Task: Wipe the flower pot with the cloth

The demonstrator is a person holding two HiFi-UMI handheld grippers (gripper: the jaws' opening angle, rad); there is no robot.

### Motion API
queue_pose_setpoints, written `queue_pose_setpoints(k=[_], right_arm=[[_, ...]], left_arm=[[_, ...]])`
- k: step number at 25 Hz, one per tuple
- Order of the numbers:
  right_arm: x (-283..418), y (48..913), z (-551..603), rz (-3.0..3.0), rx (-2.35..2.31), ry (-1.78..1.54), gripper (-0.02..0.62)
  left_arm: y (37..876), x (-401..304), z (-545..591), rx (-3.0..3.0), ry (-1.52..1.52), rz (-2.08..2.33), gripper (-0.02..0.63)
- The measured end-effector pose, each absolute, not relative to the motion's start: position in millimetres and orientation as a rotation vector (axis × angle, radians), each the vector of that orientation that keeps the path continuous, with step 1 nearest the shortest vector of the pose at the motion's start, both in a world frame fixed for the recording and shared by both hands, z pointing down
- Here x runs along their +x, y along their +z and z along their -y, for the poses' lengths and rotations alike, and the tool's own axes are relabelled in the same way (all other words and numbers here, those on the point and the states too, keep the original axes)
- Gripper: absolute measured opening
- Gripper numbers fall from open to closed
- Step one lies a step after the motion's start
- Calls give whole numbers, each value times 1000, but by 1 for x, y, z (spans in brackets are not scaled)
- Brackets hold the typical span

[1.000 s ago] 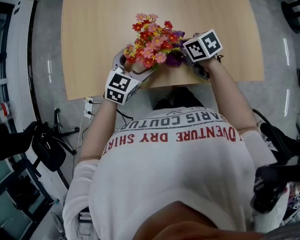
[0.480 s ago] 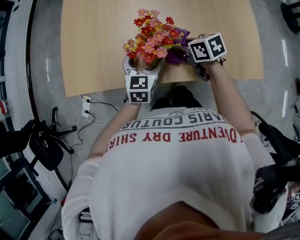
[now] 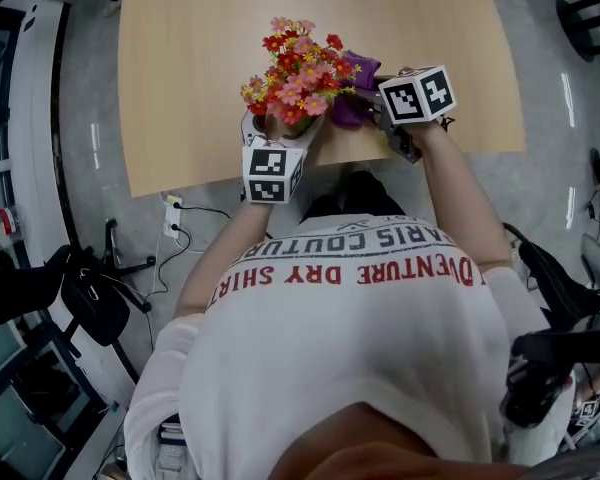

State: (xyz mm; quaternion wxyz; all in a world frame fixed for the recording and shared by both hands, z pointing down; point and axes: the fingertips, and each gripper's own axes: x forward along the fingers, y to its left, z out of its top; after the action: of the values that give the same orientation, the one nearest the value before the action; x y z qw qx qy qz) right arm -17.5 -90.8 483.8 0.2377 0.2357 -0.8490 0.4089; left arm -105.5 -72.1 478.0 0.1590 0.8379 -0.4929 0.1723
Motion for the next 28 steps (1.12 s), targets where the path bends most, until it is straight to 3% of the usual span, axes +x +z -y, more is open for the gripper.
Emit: queue_pose_setpoints(k=[15,28], right_arm=[[-44,446,74,2403,416,1136,63],[-49,469,86,2332,436,1097,63]], left_arm=[[476,-112,66,2690,692,775,466],[473,-109,66,2711,734,678,466]])
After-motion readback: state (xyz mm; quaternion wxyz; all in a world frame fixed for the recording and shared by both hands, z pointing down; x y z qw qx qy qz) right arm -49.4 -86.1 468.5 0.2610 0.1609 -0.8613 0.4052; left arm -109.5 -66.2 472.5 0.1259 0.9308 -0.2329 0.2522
